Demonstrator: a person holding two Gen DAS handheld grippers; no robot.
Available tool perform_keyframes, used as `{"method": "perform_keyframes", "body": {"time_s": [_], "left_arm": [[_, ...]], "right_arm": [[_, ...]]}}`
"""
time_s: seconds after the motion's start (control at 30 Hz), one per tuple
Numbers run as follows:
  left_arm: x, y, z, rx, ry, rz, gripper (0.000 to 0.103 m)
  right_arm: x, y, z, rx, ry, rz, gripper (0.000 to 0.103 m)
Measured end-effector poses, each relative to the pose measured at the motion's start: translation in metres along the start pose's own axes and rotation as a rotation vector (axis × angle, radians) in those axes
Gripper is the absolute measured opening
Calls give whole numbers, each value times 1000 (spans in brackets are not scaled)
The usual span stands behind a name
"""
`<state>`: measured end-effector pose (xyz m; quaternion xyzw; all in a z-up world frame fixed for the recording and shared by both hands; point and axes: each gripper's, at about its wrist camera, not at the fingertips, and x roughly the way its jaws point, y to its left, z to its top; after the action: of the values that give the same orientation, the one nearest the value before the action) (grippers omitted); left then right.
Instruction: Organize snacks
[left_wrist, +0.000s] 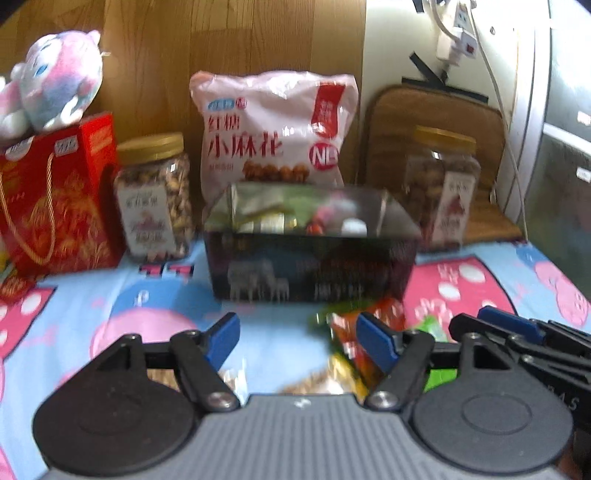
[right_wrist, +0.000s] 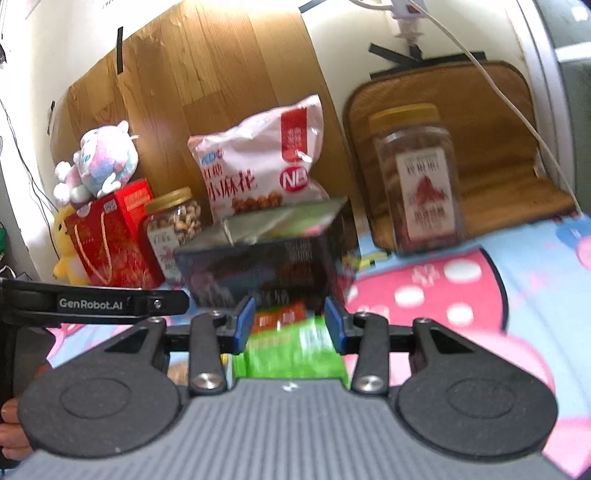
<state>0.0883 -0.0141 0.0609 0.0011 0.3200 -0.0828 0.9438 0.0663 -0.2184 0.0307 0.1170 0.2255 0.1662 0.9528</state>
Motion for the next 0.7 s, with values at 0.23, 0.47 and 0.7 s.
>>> {"method": "perform_keyframes", "body": {"time_s": [0.23,0.47,0.7], "left_arm": [[-9,-5,-28,-13,40,47,74],[-10,-3,-39,-50,77,69,74],[-7,-6,-43,-49,94,107,74]], "right_arm": [[-17,3,-27,3,7,8,46],[-24,2,-34,1,-10,18,46],[-24,-2,-35,10,-17,37,47]]}}
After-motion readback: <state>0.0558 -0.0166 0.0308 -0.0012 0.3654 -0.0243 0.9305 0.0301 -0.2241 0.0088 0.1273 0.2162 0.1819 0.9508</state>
